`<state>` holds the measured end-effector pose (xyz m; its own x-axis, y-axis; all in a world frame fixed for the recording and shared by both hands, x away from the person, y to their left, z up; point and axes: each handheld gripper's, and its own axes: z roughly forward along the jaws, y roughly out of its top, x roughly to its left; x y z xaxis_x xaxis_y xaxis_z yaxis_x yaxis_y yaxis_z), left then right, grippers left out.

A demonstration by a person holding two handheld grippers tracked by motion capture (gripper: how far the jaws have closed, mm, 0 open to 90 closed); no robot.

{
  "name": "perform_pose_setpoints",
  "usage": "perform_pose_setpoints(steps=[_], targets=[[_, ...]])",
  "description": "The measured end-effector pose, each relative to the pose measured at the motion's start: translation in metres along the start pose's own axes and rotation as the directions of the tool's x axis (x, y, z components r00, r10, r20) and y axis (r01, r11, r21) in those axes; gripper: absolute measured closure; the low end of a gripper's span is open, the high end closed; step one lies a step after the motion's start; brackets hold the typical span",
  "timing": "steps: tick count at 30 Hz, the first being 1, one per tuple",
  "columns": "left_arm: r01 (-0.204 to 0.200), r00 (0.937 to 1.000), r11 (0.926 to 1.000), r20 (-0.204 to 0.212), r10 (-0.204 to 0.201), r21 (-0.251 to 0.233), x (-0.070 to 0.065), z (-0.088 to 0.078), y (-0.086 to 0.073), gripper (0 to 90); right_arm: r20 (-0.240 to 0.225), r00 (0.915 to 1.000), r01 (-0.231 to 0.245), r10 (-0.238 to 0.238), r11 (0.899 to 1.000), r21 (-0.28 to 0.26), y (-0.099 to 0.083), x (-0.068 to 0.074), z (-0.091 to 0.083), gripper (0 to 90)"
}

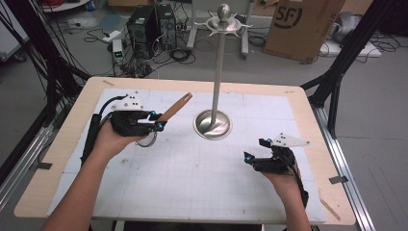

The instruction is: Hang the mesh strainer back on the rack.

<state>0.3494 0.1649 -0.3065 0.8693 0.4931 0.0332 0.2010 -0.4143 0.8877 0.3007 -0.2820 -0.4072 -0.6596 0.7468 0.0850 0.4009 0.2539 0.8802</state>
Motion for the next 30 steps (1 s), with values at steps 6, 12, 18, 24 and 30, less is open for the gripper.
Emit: perform_pose_setpoints(steps=[6, 12, 18, 24, 30], targets=[[-0.037, 0.9993, 0.9991, -0.005, 0.037, -0.018, -0.001, -0.003, 0.023, 69.2, -0.001, 1.0000, 0.002, -0.002, 1.000, 0.001, 0.000, 0.000, 0.000, 16.1], [-0.071, 0.9975, 0.9963, -0.007, 0.071, -0.050, -0.003, -0.007, 0.044, 69.2, -0.001, 1.0000, -0.003, 0.003, 1.000, -0.003, 0.000, 0.000, 0.000, 16.1], [-0.085, 0.9964, 0.9937, -0.006, 0.085, -0.073, -0.001, -0.011, 0.063, 69.2, 0.001, 1.0000, -0.005, 0.005, 1.000, -0.007, 0.000, -0.001, -0.001, 16.1], [-0.099, 0.9948, 0.9910, 0.017, 0.101, -0.090, 0.003, -0.014, 0.080, 69.2, -0.003, 1.0000, -0.004, 0.004, 1.000, -0.011, 0.000, -0.002, -0.002, 16.1], [-0.109, 0.9937, 0.9875, 0.014, 0.111, -0.114, 0.006, -0.020, 0.096, 69.2, -0.004, 1.0000, -0.007, 0.007, 1.000, -0.011, 0.000, -0.001, -0.001, 16.1]])
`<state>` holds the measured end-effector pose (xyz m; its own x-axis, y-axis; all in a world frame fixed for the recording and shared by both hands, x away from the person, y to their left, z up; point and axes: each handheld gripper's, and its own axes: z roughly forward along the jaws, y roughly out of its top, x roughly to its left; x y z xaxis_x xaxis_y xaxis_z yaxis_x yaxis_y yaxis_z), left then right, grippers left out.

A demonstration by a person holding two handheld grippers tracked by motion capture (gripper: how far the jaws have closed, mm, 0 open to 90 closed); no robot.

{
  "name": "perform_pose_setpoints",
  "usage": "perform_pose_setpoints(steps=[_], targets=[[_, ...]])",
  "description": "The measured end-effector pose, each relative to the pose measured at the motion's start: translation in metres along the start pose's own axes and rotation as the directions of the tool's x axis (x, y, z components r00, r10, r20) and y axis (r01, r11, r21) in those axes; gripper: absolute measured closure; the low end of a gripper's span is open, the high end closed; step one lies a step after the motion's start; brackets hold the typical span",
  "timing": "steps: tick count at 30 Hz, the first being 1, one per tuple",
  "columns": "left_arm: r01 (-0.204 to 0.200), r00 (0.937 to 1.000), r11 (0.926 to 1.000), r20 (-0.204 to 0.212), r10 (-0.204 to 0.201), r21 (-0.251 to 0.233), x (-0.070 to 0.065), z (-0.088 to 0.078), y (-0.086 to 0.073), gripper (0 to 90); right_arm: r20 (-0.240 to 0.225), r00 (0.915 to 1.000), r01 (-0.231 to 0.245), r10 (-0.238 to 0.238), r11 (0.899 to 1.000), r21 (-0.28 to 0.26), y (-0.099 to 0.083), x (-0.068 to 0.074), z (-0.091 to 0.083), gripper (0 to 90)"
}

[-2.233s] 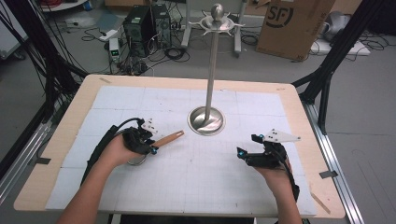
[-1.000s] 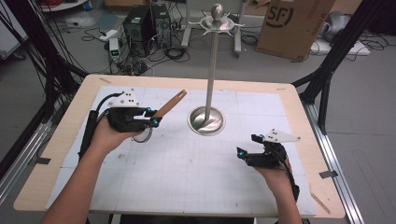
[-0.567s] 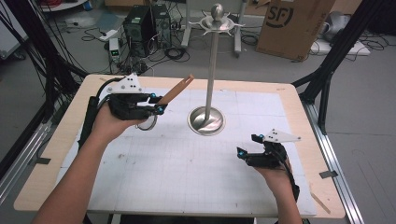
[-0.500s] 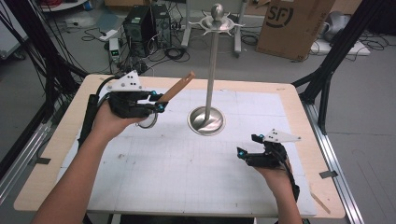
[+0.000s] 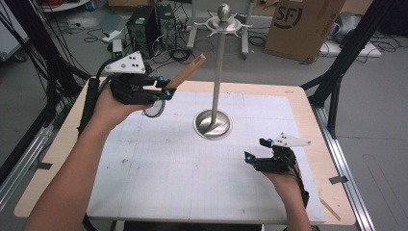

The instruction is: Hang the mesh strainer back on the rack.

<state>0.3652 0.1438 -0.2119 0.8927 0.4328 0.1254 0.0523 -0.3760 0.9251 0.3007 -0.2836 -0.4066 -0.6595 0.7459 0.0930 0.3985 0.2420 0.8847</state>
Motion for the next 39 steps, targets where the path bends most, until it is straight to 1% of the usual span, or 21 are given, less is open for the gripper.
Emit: perform_pose_setpoints(steps=[3, 8, 10, 14, 20, 21, 22, 24, 25, 28, 30, 32, 36, 39], targets=[[-0.004, 1.0000, 0.9999, 0.000, 0.004, -0.014, 0.001, -0.002, 0.008, 69.2, 0.002, 1.0000, 0.001, -0.001, 1.000, -0.001, 0.000, 0.000, 0.000, 16.1], [-0.012, 0.9999, 0.9999, -0.001, 0.012, -0.010, 0.005, -0.001, 0.022, 69.2, -0.001, 1.0000, -0.001, 0.001, 1.000, 0.002, 0.000, 0.000, 0.000, 16.1], [-0.016, 0.9998, 0.9998, -0.009, 0.015, -0.012, 0.008, -0.002, 0.027, 69.2, -0.002, 1.0000, -0.003, 0.003, 1.000, 0.003, 0.000, 0.001, 0.000, 16.1], [-0.016, 0.9997, 0.9997, -0.019, 0.015, -0.021, 0.011, -0.002, 0.033, 69.2, 0.001, 1.0000, -0.006, 0.006, 1.000, -0.003, 0.000, 0.000, -0.001, 16.1], [-0.021, 0.9994, 0.9996, -0.030, 0.020, -0.018, 0.013, 0.002, 0.041, 69.2, -0.001, 1.0000, -0.004, 0.004, 1.000, -0.002, 0.000, -0.001, -0.001, 16.1], [-0.018, 0.9993, 0.9997, -0.033, 0.017, -0.017, 0.013, 0.003, 0.042, 69.1, 0.000, 1.0000, -0.004, 0.004, 1.000, -0.003, 0.000, -0.001, -0.002, 16.1], [-0.024, 0.9991, 0.9997, -0.037, 0.023, -0.010, 0.014, 0.004, 0.043, 69.2, 0.001, 1.0000, -0.005, 0.005, 1.000, -0.004, 0.000, -0.001, -0.002, 16.1], [-0.015, 0.9986, 0.9998, -0.050, 0.015, -0.010, 0.015, 0.006, 0.044, 69.1, 0.001, 1.0000, -0.005, 0.005, 1.000, -0.005, 0.000, -0.001, -0.002, 16.1], [-0.017, 0.9983, 0.9998, -0.055, 0.017, -0.006, 0.016, 0.006, 0.045, 69.2, 0.001, 1.0000, -0.003, 0.003, 1.000, -0.005, 0.000, -0.001, -0.002, 16.1], [-0.003, 0.9980, 0.9999, -0.063, 0.003, -0.013, 0.018, 0.009, 0.045, 69.1, -0.001, 1.0000, -0.004, 0.004, 1.000, -0.006, 0.000, 0.000, -0.002, 16.1], [-0.008, 0.9976, 1.0000, -0.069, 0.008, 0.000, 0.020, 0.011, 0.045, 69.2, -0.001, 1.0000, -0.003, 0.003, 1.000, -0.007, 0.000, -0.001, -0.002, 16.1], [-0.002, 0.9971, 1.0000, -0.077, 0.003, 0.006, 0.021, 0.014, 0.043, 69.1, 0.001, 1.0000, -0.005, 0.005, 1.000, -0.007, 0.000, -0.001, -0.003, 16.1], [0.005, 0.9968, 0.9999, -0.079, -0.004, 0.009, 0.023, 0.019, 0.042, 69.1, -0.001, 1.0000, -0.008, 0.008, 1.000, -0.009, 0.000, -0.001, -0.003, 16.1], [0.002, 0.9966, 0.9998, -0.083, 0.000, 0.019, 0.023, 0.023, 0.042, 69.2, 0.000, 1.0000, -0.007, 0.007, 1.000, -0.009, 0.000, -0.001, -0.003, 16.1]])
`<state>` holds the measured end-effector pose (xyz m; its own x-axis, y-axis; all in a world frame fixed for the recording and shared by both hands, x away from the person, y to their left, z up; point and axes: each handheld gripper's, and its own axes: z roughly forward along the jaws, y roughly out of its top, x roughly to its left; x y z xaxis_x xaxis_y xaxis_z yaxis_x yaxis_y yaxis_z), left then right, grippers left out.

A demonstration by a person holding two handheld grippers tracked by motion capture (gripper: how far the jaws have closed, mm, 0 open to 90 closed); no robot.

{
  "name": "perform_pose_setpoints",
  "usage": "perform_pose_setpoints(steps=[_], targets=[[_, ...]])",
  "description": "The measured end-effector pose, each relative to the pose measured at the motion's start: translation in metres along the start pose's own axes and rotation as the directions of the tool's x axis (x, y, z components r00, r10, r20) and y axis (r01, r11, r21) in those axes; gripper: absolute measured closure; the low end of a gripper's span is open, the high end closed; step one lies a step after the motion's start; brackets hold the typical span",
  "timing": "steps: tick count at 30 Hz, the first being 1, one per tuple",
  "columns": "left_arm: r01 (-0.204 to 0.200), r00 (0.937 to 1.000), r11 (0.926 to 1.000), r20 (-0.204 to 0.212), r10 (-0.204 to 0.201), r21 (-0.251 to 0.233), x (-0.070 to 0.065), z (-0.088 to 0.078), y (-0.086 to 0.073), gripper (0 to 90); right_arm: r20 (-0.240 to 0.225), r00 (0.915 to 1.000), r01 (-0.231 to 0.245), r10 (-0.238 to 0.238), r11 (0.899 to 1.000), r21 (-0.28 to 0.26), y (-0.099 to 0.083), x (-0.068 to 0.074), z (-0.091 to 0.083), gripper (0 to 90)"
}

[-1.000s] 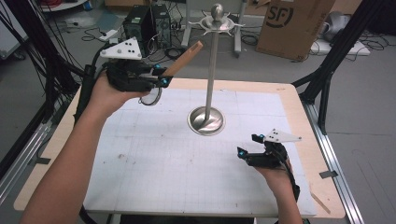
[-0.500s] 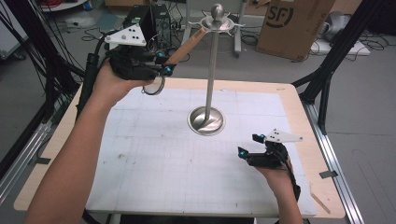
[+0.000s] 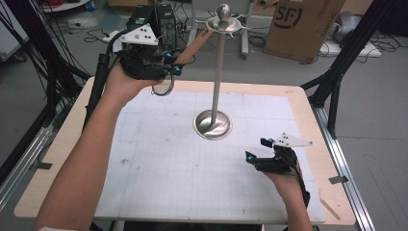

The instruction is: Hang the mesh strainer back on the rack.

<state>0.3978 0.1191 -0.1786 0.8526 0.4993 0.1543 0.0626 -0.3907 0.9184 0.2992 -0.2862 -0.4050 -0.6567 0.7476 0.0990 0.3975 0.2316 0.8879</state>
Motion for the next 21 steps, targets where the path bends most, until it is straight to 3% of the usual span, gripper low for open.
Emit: perform_pose_setpoints(steps=[21], targets=[[0.023, 0.9995, 0.9966, -0.023, -0.021, 0.079, -0.007, 0.048, -0.002, 69.3, -0.003, 1.0000, 0.003, -0.003, 1.000, -0.006, 0.000, 0.000, -0.001, 16.1]])
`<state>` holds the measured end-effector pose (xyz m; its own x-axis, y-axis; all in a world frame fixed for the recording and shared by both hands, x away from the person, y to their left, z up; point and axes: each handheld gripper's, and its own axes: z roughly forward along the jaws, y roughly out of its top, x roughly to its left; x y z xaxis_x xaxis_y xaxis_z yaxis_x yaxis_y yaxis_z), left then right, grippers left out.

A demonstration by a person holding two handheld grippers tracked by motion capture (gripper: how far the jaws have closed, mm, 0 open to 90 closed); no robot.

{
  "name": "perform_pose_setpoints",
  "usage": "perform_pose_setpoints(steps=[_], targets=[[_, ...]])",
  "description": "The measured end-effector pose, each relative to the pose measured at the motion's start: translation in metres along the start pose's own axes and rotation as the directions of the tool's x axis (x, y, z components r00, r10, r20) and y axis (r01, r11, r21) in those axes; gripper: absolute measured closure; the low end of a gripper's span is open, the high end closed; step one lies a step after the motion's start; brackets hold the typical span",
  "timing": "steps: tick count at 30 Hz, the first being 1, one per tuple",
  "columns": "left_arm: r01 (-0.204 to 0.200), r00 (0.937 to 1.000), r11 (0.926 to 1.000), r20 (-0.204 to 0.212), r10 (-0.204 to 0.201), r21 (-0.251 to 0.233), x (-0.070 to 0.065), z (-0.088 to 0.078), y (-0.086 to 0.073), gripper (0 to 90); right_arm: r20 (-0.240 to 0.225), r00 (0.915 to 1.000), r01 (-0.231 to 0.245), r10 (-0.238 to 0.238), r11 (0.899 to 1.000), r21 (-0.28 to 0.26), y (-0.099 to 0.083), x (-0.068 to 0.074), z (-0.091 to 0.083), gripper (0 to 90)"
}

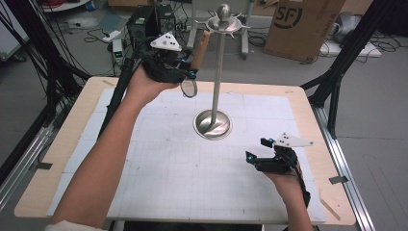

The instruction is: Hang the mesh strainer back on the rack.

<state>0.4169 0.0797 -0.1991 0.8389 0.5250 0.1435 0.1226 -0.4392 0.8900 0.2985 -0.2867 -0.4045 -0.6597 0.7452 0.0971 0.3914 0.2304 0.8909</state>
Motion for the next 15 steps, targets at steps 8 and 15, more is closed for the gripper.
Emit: perform_pose_setpoints(steps=[8, 15], targets=[[0.002, 1.0000, 1.0000, 0.006, -0.002, 0.006, -0.0011, 0.0077, 0.0022, 68.6, 0.001, 1.0000, 0.001, -0.001, 1.000, -0.003, 0.0002, -0.0001, -0.0011, 16.1], [0.026, 0.9996, 0.9993, 0.010, -0.026, 0.027, -0.0009, 0.0075, -0.0012, 54.1, 0.002, 1.0000, 0.004, -0.004, 1.000, -0.002, 0.0000, -0.0002, -0.0016, 16.1]])
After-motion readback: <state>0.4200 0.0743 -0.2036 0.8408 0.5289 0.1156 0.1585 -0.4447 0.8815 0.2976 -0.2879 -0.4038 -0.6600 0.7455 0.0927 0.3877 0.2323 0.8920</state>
